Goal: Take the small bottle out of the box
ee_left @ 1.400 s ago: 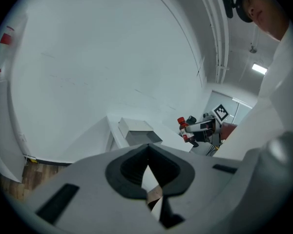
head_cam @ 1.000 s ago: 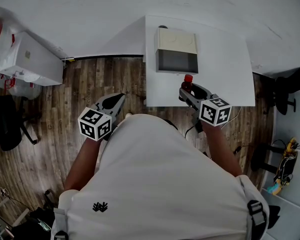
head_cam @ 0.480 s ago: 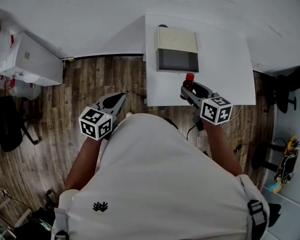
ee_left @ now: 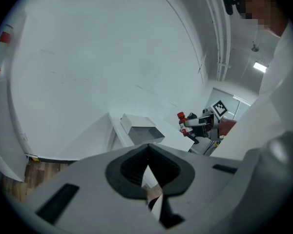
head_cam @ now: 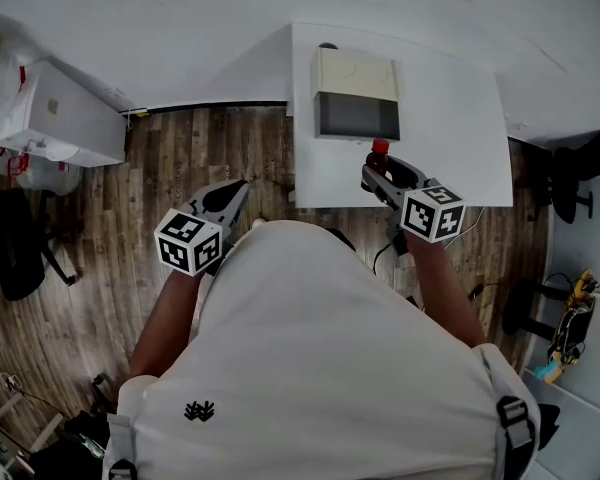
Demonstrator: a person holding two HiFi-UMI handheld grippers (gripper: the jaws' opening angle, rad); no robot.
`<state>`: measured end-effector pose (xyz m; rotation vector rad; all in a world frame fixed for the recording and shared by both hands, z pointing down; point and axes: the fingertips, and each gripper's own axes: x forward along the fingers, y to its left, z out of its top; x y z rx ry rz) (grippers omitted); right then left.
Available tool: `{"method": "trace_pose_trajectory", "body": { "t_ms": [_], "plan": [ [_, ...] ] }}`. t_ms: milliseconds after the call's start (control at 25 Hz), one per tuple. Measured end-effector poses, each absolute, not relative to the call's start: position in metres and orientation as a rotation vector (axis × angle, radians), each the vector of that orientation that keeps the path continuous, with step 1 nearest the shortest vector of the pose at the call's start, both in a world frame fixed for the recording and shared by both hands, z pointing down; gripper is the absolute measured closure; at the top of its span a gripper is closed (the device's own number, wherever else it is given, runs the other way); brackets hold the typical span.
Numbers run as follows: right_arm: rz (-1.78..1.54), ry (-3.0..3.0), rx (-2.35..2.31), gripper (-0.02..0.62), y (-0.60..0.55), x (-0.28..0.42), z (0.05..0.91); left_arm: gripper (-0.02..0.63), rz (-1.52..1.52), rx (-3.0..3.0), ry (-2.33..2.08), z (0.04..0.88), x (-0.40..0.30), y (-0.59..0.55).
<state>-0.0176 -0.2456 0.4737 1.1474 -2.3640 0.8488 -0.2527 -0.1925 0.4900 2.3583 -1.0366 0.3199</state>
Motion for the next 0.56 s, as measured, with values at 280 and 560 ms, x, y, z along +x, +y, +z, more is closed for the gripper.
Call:
{"method": "trace_pose_trajectory", "body": {
  "t_ms": [280, 560],
  "plan": [
    [0.849, -2.351, 1.147, 0.377, -0.253, -0.018, 0.475, 0.600, 0.319, 2.358, -1.022, 0.490, -0.249, -0.199],
    [0.841, -2.343, 1.139, 0.377, -0.263, -0.016, 0.474, 0.600, 0.330, 2.358, -1.022, 0.490, -0.248, -0.206]
  ]
}}
